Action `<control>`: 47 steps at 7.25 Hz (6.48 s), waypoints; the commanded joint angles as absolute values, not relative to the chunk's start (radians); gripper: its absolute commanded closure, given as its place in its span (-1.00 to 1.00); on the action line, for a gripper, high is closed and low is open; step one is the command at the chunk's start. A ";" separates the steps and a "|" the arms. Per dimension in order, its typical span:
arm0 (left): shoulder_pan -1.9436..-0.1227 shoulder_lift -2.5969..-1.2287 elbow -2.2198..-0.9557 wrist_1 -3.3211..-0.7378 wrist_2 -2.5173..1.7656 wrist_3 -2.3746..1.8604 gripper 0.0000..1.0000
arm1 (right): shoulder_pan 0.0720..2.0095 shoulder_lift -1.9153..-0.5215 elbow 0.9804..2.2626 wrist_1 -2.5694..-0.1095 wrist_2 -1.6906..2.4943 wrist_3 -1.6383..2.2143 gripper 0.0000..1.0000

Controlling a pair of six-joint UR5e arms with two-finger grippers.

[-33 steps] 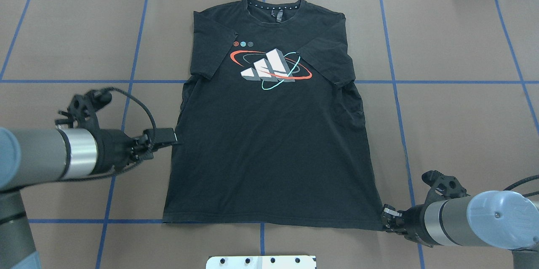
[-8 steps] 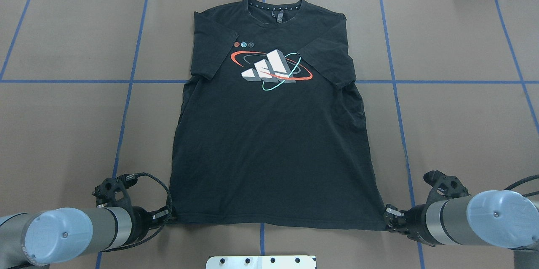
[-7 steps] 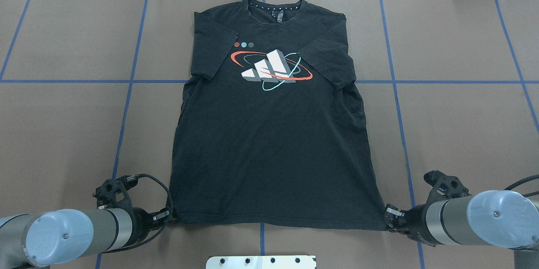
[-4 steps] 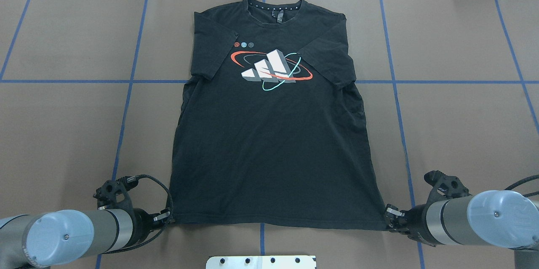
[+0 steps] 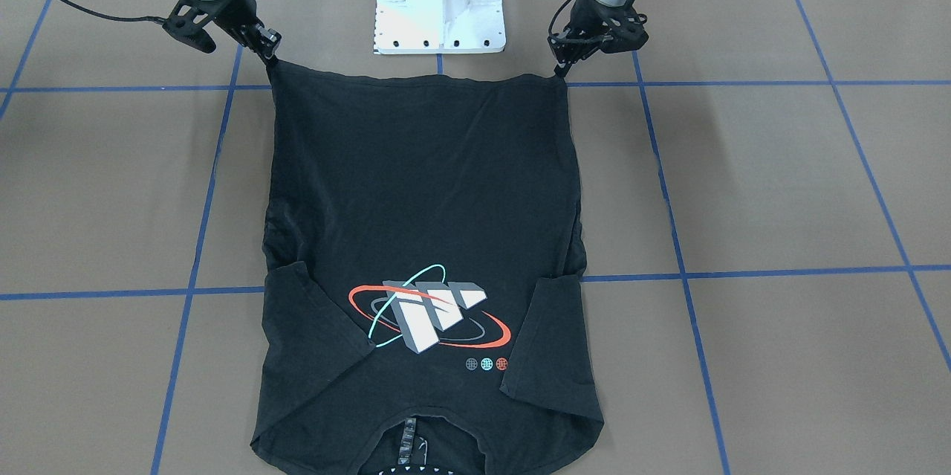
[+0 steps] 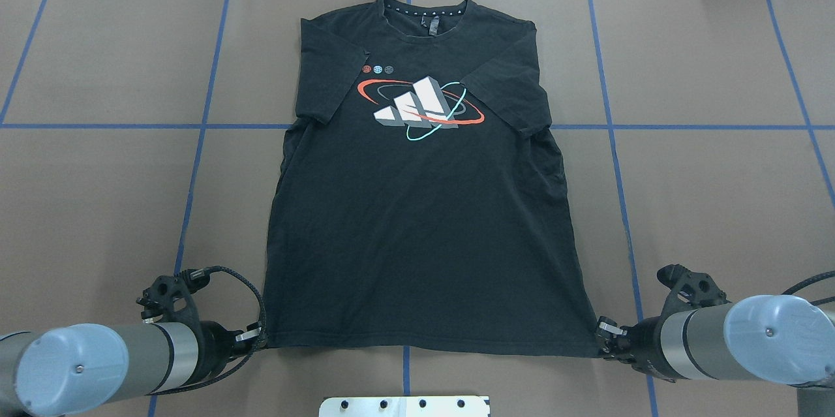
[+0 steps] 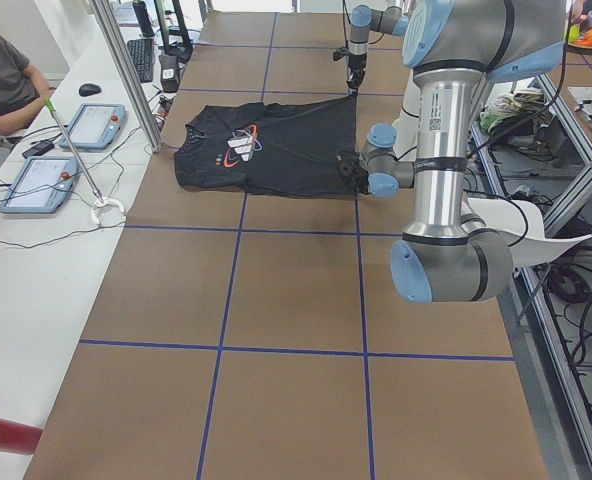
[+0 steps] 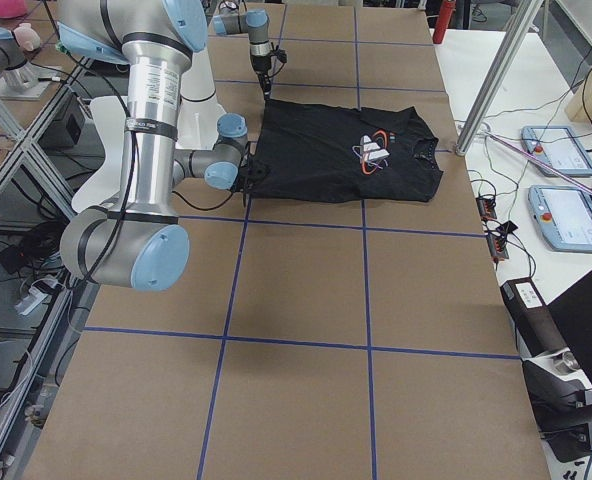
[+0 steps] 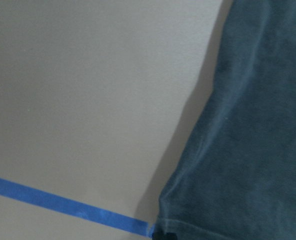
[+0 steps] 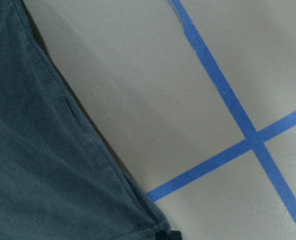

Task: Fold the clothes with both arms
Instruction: 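Lower the left gripper to the other hem corner and grasp both hem corners, then lift the hem with both grippers and fold it toward the collar, then release the hem at the collar with both grippers and raise them, then lower the right gripper to the folded shirt's side edge and grasp it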

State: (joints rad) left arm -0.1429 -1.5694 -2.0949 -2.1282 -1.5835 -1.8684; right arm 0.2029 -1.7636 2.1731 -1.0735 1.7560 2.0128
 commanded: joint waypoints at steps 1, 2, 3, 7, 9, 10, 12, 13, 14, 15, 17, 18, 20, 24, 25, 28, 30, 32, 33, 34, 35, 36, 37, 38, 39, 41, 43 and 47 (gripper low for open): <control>-0.144 -1.520 -2.198 -2.120 -1.614 -1.870 1.00 | 0.216 -1.781 2.186 -1.072 1.761 2.010 1.00; -0.144 -1.502 -2.226 -2.120 -1.614 -1.871 1.00 | 0.218 -1.822 2.216 -1.059 1.776 2.008 1.00; -0.138 -1.494 -2.252 -2.120 -1.614 -1.873 1.00 | 0.218 -1.889 2.229 -0.972 1.787 2.008 1.00; -0.107 -1.512 -2.359 -2.118 -1.615 -1.931 1.00 | 0.312 -2.002 2.229 -0.759 1.931 2.010 1.00; -0.200 -1.587 -2.356 -2.120 -1.620 -1.896 1.00 | 0.499 -1.929 2.209 -0.791 2.077 2.010 1.00; -0.297 -1.633 -2.341 -2.118 -1.655 -1.822 1.00 | 0.565 -1.837 2.186 -0.905 2.092 2.010 1.00; -0.528 -1.705 -2.202 -2.123 -1.793 -1.693 1.00 | 0.769 -1.569 2.107 -1.188 2.233 1.971 1.00; -0.595 -1.721 -2.144 -2.132 -1.796 -1.642 1.00 | 0.838 -1.468 2.085 -1.304 2.267 1.950 1.00; -0.639 -1.747 -2.099 -2.135 -1.798 -1.628 1.00 | 0.894 -1.357 2.060 -1.433 2.296 1.910 1.00; -0.672 -1.802 -2.035 -2.135 -1.796 -1.628 1.00 | 0.941 -1.254 1.990 -1.536 2.302 1.829 1.00; -0.716 -1.929 -1.866 -2.137 -1.795 -1.628 1.00 | 1.003 -1.098 1.761 -1.552 2.289 1.741 1.00; -0.739 -1.983 -1.747 -2.195 -1.793 -1.617 1.00 | 1.031 -1.042 1.658 -1.552 2.284 1.694 1.00; -0.814 -2.060 -1.540 -2.334 -1.792 -1.582 1.00 | 1.034 -0.918 1.464 -1.545 2.211 1.648 1.00; -0.853 -2.170 -1.263 -2.480 -1.749 -1.551 1.00 | 1.002 -0.809 1.251 -1.481 2.088 1.586 1.00; -0.853 -2.172 -1.234 -2.506 -1.741 -1.552 1.00 | 0.980 -0.805 1.206 -1.432 2.073 1.586 1.00; -0.854 -2.187 -1.167 -2.560 -1.720 -1.551 -0.15 | 0.951 -0.796 1.155 -1.385 2.014 1.589 0.14; -0.853 -2.189 -1.167 -2.563 -1.721 -1.552 -0.23 | 0.954 -0.761 1.157 -1.385 2.016 1.603 -0.42; -0.853 -2.186 -1.170 -2.572 -1.721 -1.551 -0.24 | 0.922 -0.875 1.317 -1.382 2.022 1.693 -0.43; -0.853 -2.184 -1.173 -2.572 -1.721 -1.549 -0.24 | 0.901 -0.965 1.430 -1.379 2.022 1.766 -0.43; -0.851 -2.183 -1.175 -2.572 -1.723 -1.549 -0.24 | 0.864 -1.074 1.548 -1.330 2.019 1.842 -0.43; -0.851 -2.180 -1.175 -2.571 -1.723 -1.549 -0.24 | 0.826 -1.198 1.640 -1.210 2.010 1.908 -0.43; -0.851 -2.180 -1.177 -2.569 -1.723 -1.549 -0.24 | 0.796 -1.286 1.664 -1.077 2.005 1.966 -0.43; -0.851 -2.178 -1.181 -2.568 -1.721 -1.551 -0.24 | 0.772 -1.313 1.667 -0.981 1.987 2.024 -0.43; -0.851 -2.177 -1.186 -2.565 -1.720 -1.551 -0.24 | 0.753 -1.315 1.674 -0.977 1.985 2.029 -0.43; -0.851 -2.175 -1.186 -2.565 -1.720 -1.551 -0.24 | 0.738 -1.325 1.698 -0.976 1.982 2.031 -0.43; -0.851 -2.175 -1.187 -2.562 -1.720 -1.551 -0.24 | 0.712 -1.360 1.717 -0.976 1.962 2.028 -0.40; -0.851 -2.174 -1.187 -2.562 -1.720 -1.551 -0.24 | 0.701 -1.361 1.712 -0.976 1.939 2.022 -0.40; -0.851 -2.168 -1.195 -2.562 -1.718 -1.551 -0.24 | 0.696 -1.358 1.709 -0.976 1.940 2.026 0.15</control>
